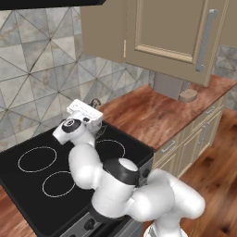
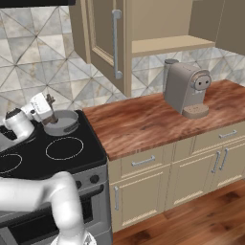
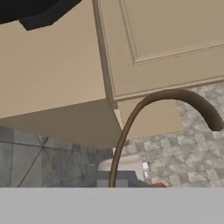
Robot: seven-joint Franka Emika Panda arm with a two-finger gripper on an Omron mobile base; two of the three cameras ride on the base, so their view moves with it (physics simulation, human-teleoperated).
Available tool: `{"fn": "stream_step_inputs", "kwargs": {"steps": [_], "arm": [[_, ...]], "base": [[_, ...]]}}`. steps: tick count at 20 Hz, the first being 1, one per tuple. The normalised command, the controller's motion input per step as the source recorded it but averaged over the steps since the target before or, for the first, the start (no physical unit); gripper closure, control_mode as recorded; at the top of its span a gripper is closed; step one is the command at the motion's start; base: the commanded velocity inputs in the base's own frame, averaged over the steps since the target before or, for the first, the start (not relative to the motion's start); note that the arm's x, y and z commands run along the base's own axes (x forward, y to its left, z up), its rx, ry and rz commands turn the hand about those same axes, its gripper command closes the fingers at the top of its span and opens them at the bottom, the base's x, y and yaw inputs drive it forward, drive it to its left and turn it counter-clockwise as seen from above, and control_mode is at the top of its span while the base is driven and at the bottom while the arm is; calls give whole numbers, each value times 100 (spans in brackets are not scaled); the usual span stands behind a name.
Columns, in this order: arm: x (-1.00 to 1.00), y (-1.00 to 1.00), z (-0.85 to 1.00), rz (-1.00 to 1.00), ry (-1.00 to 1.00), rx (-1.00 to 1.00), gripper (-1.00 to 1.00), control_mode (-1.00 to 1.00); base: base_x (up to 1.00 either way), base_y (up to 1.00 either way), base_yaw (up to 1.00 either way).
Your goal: Open the cabinet and move the ladle to the pot. Then close the cabinet.
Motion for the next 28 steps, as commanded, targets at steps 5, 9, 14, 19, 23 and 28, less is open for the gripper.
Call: {"fn": "stream_step_inputs", "kwargs": {"steps": [5,9,14,19,23,28], "arm": [[10,-3,-53,1,-25,7,100,-100],[14,-13,-41,4,-30,11,100,-100],[26,-24,-60,6,-10,24,100,-100],[25,-16,-72,5,0,29,-100,-100],[18,-26,-55,4,0,30,-100,-100],[7,-33,-27,3,0,24,-100,-100]], "base": [[0,0,0],[0,0,0],[0,0,0],[0,0,0],[0,0,0],[0,0,0]]}}
